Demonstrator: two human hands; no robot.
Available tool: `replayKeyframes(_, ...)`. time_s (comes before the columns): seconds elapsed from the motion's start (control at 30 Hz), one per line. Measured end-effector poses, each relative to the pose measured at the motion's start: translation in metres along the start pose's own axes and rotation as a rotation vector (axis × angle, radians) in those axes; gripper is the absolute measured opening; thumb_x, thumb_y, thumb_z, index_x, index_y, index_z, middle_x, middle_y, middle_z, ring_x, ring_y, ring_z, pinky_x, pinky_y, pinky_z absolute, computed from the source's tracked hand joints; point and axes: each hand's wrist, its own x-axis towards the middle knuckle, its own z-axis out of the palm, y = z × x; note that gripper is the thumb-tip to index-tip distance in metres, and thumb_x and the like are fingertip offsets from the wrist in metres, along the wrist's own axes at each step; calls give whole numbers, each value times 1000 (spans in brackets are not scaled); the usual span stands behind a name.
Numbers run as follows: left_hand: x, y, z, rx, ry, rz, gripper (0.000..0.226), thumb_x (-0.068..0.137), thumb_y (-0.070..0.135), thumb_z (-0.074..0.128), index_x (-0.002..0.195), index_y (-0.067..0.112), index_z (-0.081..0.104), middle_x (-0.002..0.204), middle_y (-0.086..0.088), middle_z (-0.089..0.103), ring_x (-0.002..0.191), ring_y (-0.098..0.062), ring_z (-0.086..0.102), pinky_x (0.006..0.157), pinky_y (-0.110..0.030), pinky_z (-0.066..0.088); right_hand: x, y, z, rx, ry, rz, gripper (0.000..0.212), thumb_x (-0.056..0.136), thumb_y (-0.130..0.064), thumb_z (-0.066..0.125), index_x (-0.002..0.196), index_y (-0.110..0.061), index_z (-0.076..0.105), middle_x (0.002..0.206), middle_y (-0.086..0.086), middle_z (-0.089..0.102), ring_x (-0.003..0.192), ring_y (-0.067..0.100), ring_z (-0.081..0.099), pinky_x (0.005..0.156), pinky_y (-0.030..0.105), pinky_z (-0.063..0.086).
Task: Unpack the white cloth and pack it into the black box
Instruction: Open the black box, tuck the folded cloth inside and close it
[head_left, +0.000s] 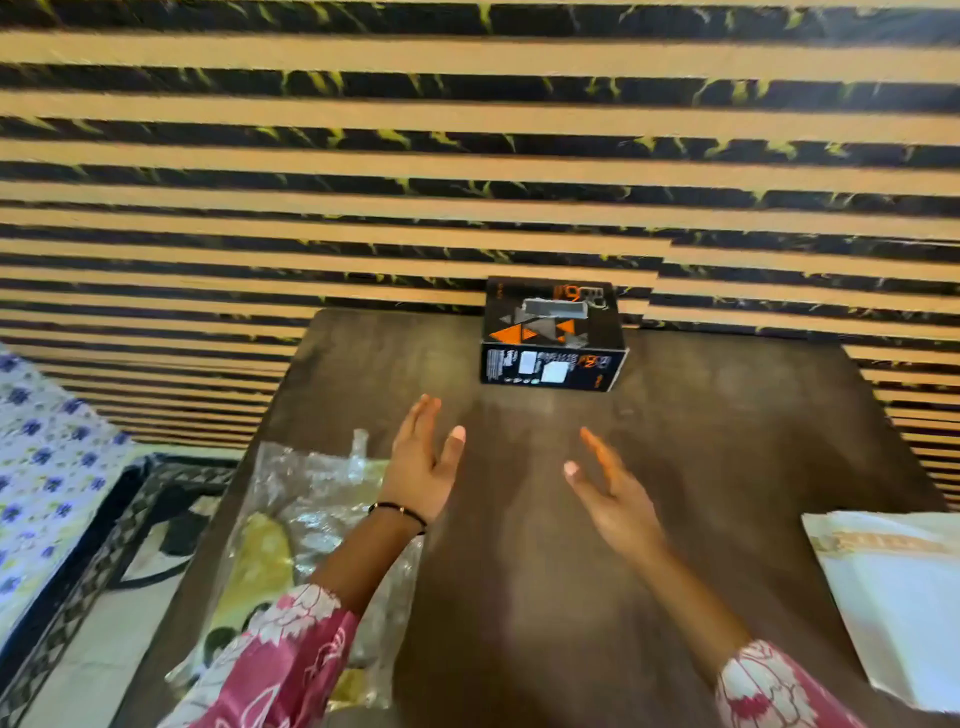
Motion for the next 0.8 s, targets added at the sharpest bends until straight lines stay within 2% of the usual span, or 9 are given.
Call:
replayKeyframes(0.07, 22, 23, 14, -102, -28, -53, 57, 95, 33, 45, 144, 11, 25, 154, -9, 22, 143, -19, 15, 114, -27, 13, 19, 5, -22, 70, 61, 25, 58, 90, -38, 52, 143, -31, 29, 151, 0, 34, 137, 16, 33, 105, 27, 27)
replayKeyframes(0.17, 56, 52, 33, -187, -45, -175, 64, 93, 35, 47, 146, 15, 17, 155, -7, 18, 143, -21, 17, 117, -39, 18, 53, 15, -51, 197, 97, 108, 62, 87, -47, 52, 142, -35, 27, 150, -2, 36, 136, 18, 35, 111, 37, 27)
replayKeyframes(0.23, 75, 59, 41, -190, -41, -262, 69, 92, 35, 50, 147, 16, 13, 156, -6, 16, 143, -22, 17, 117, -40, 19, 74, 16, -61, 255, 98, 153, 65, 86, -49, 53, 143, -34, 25, 151, -2, 34, 137, 20, 34, 112, 39, 28)
replayKeyframes(0.33, 103, 56, 52, -177, -35, -336, 71, 86, 36, 56, 144, 17, 21, 152, -9, 29, 138, -27, 31, 113, -46, 29, 103, 19, -70, 315, 72, 181, 68, 85, -52, 51, 144, -35, 21, 155, -2, 25, 140, 22, 27, 114, 43, 25)
replayKeyframes(0.4, 113, 55, 57, -176, -24, -355, 65, 82, 35, 60, 138, 19, 30, 141, -9, 46, 125, -29, 47, 105, -49, 39, 116, 17, -70, 352, 31, 200, 69, 85, -54, 51, 144, -37, 19, 155, -2, 24, 141, 23, 25, 115, 46, 23)
replayKeyframes(0.47, 116, 61, 61, -190, -4, -357, 58, 84, 27, 61, 135, 18, 34, 131, -8, 54, 117, -29, 53, 102, -47, 42, 125, 17, -69, 403, -20, 200, 66, 86, -52, 51, 143, -39, 20, 153, -2, 28, 140, 23, 27, 114, 47, 23)
replayKeyframes(0.6, 106, 70, 63, -194, 18, -327, 53, 86, 22, 60, 133, 17, 36, 130, -8, 55, 114, -31, 55, 98, -42, 44, 122, 11, -65, 480, -70, 108, 53, 92, -38, 48, 141, -38, 27, 148, -7, 36, 136, 15, 32, 103, 31, 26)
replayKeyframes(0.67, 98, 69, 63, -172, 13, -316, 57, 85, 20, 61, 135, 18, 33, 132, -8, 54, 116, -31, 53, 99, -42, 42, 115, 13, -65, 475, -68, 96, 53, 93, -35, 49, 141, -38, 28, 145, -8, 39, 134, 15, 34, 99, 31, 27)
replayKeyframes(0.8, 73, 71, 61, -180, 24, -297, 57, 86, 17, 60, 136, 20, 33, 133, -3, 52, 119, -28, 51, 100, -39, 40, 99, 23, -61, 462, -72, 130, 54, 90, -34, 53, 141, -33, 33, 147, -6, 39, 134, 15, 36, 106, 35, 27)
